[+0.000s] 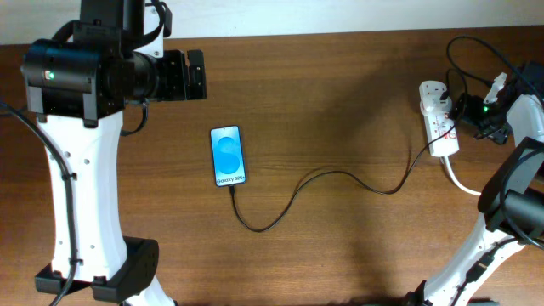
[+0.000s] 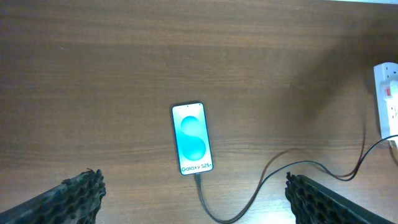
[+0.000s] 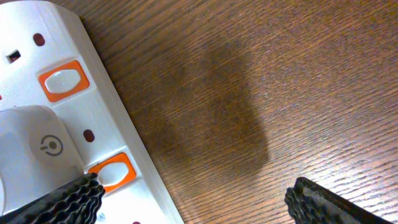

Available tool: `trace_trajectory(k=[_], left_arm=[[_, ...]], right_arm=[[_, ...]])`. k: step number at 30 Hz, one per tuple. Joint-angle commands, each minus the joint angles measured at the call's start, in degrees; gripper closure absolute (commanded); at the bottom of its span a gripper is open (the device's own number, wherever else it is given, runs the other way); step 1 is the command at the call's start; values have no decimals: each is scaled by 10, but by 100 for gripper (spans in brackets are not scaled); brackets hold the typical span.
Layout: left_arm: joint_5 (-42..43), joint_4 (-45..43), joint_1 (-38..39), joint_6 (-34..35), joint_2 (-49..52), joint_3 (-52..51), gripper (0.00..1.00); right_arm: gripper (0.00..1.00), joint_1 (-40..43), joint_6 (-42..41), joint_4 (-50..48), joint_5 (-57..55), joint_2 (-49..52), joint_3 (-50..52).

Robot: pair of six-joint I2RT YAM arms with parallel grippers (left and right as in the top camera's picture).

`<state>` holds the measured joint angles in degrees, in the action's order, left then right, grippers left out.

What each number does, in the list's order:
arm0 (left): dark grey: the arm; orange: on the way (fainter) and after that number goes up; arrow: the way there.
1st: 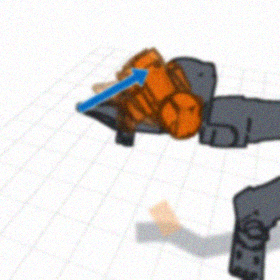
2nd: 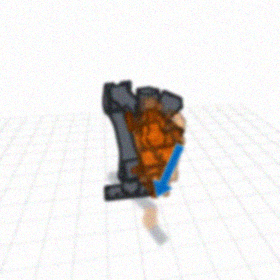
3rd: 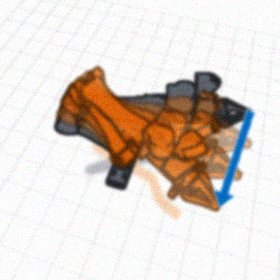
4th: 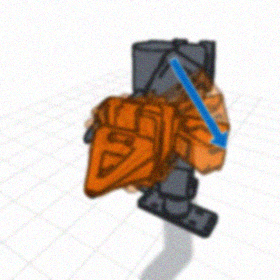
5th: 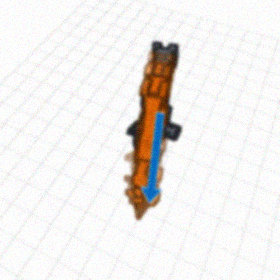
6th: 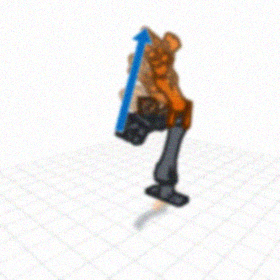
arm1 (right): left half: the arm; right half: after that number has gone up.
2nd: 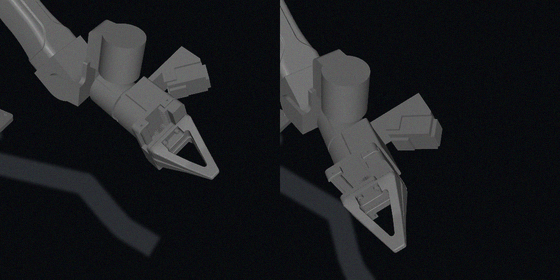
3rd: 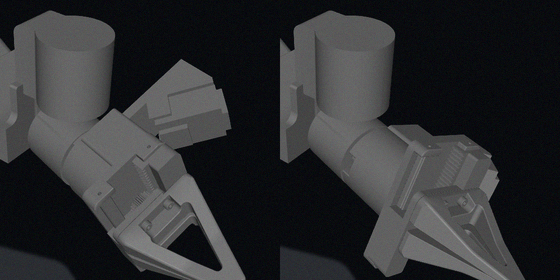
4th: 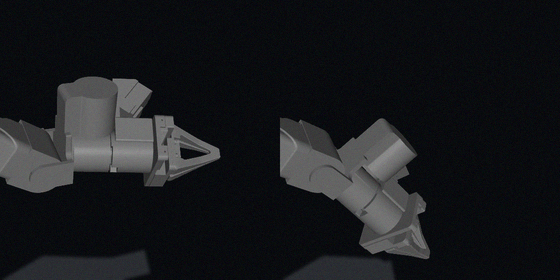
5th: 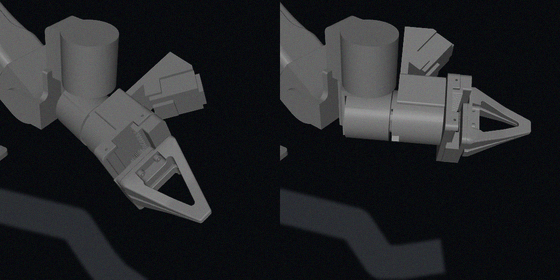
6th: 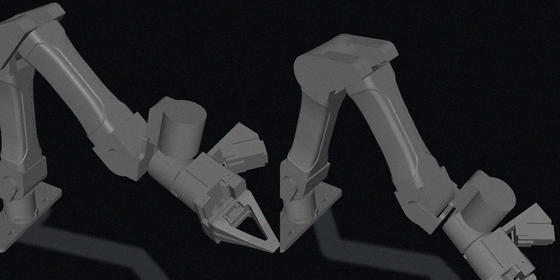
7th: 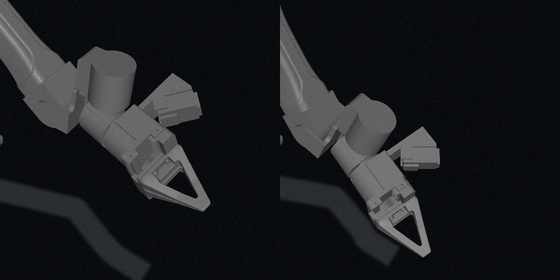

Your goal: Plug charger to phone and switch on socket

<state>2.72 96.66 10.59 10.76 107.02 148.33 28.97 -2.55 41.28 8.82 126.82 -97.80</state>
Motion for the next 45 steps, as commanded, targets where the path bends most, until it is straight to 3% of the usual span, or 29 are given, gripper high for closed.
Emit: trace_trajectory(k=[1, 16, 45], left_arm=[[-6, 0, -2, 3, -7, -2, 1], [-6, 0, -2, 3, -7, -2, 1], [-6, 0, -2, 3, -7, -2, 1]], right_arm=[[0, -10, -5, -2, 10, 12, 5], [0, -10, -74, 0, 1, 13, 9], [2, -28, -67, 38, -5, 48, 9]])
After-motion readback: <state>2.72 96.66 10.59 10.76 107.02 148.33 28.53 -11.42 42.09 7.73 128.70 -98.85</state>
